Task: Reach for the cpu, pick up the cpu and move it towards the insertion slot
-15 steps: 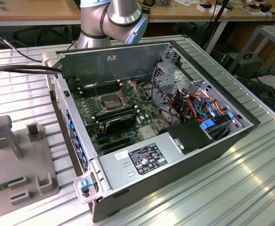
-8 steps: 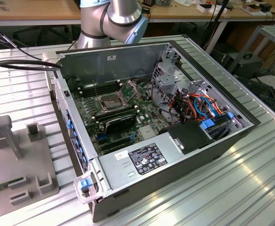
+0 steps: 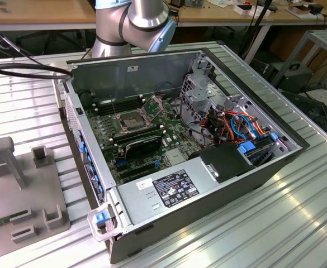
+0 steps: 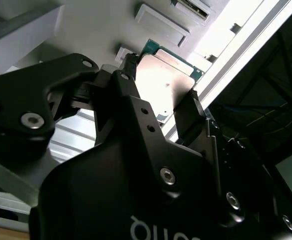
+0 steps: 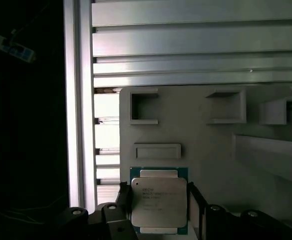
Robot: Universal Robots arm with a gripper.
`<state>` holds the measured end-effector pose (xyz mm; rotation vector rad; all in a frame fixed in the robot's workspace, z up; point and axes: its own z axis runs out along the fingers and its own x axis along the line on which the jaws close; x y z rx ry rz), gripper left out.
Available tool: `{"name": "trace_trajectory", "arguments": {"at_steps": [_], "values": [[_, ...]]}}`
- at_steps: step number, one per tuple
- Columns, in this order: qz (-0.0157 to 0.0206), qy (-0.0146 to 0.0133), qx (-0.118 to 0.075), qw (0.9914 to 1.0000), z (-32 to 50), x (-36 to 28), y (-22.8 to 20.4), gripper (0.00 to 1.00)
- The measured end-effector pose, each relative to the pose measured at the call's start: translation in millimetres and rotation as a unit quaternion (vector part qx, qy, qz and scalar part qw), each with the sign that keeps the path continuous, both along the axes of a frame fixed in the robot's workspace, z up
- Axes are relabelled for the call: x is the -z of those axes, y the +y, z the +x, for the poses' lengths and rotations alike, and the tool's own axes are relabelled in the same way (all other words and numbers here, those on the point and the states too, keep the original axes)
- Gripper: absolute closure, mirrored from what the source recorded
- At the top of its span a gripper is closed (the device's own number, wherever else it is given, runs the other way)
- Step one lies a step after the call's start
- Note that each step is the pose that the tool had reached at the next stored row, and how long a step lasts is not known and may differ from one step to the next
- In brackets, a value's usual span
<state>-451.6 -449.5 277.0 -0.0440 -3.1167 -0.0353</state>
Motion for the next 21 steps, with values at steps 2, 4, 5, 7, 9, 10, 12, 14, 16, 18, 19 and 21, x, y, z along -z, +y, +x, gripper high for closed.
{"name": "trace_trajectory", "arguments": {"at_steps": [2,4,5,7,9,10,12,14,16,18,19,21], "values": [[0.0,0.0,0.0,1.0,0.0,-2.4,0.0,0.45],[0.0,0.0,0.0,1.0,0.0,-5.5,0.0,0.45],[0.0,0.0,0.0,1.0,0.0,-6.5,0.0,0.45],[0.0,0.0,0.0,1.0,0.0,-9.6,0.0,0.45],[0.0,0.0,0.0,1.0,0.0,-12.2,0.0,0.45],[0.0,0.0,0.0,1.0,0.0,-14.1,0.0,0.45],[0.0,0.0,0.0,1.0,0.0,-16.5,0.0,0.45],[0.0,0.0,0.0,1.0,0.0,-18.8,0.0,0.45],[0.0,0.0,0.0,1.0,0.0,-20.5,0.0,0.45],[0.0001,-0.0001,0.0,1.0,0.0,-20.4,0.0,0.45],[0.0,-0.0001,0.0,1.0,0.0,-20.5,0.0,0.45],[0.0,0.0,0.0,1.0,0.0,-20.6,0.0,0.45]]}}
